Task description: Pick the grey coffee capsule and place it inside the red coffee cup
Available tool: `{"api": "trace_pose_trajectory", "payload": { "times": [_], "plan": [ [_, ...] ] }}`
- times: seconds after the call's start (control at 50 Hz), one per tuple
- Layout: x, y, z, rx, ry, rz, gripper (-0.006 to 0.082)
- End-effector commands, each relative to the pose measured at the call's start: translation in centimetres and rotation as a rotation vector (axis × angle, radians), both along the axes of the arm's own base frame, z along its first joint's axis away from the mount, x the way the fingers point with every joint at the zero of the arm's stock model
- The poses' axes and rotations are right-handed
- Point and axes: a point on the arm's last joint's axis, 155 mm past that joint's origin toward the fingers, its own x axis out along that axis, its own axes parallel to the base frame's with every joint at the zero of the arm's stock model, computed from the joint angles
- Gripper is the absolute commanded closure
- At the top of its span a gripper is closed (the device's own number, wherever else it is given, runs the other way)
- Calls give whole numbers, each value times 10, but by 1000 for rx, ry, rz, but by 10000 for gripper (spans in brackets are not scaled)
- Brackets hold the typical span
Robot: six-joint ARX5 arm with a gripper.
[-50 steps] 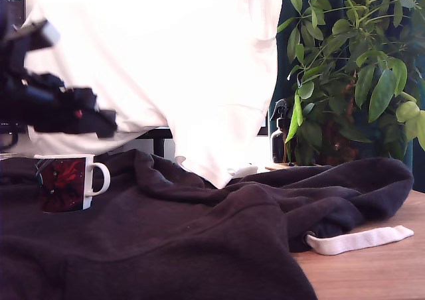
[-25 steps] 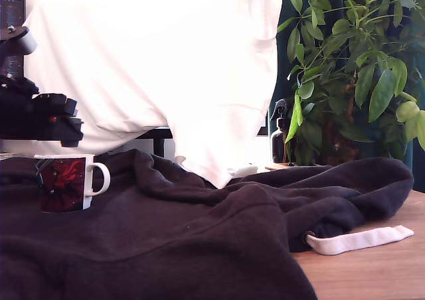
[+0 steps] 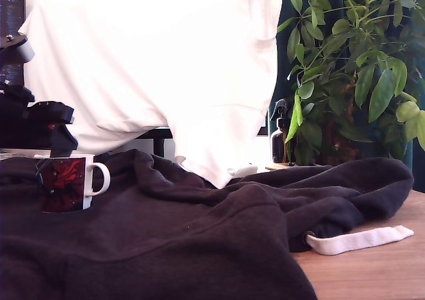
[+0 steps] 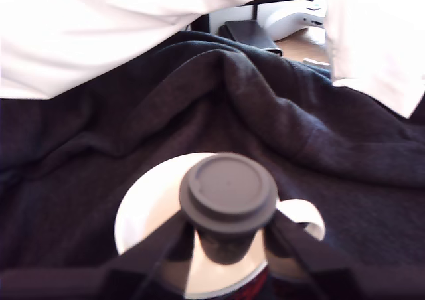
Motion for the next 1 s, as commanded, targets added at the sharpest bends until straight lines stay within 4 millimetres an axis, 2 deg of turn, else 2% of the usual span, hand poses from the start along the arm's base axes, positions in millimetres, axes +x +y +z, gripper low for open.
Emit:
{"api": "trace_pose_trajectory", "payload": {
  "times": [0.0,0.26,0.5,0.56,0.62,0.8,0.82,0.98],
  "plan": [
    [2,1,2,-5,-6,7,28],
    [3,1,11,-9,-32,7,28],
    [-4,6,56,-9,-114,22,47],
    [-9,9,67,-3,-130,25,118],
    [-15,12,76,6,-140,27,241],
    [-35,25,95,13,-145,51,775],
    [-37,27,98,12,-147,55,799],
    [-54,37,119,3,-175,78,786]
  ]
}}
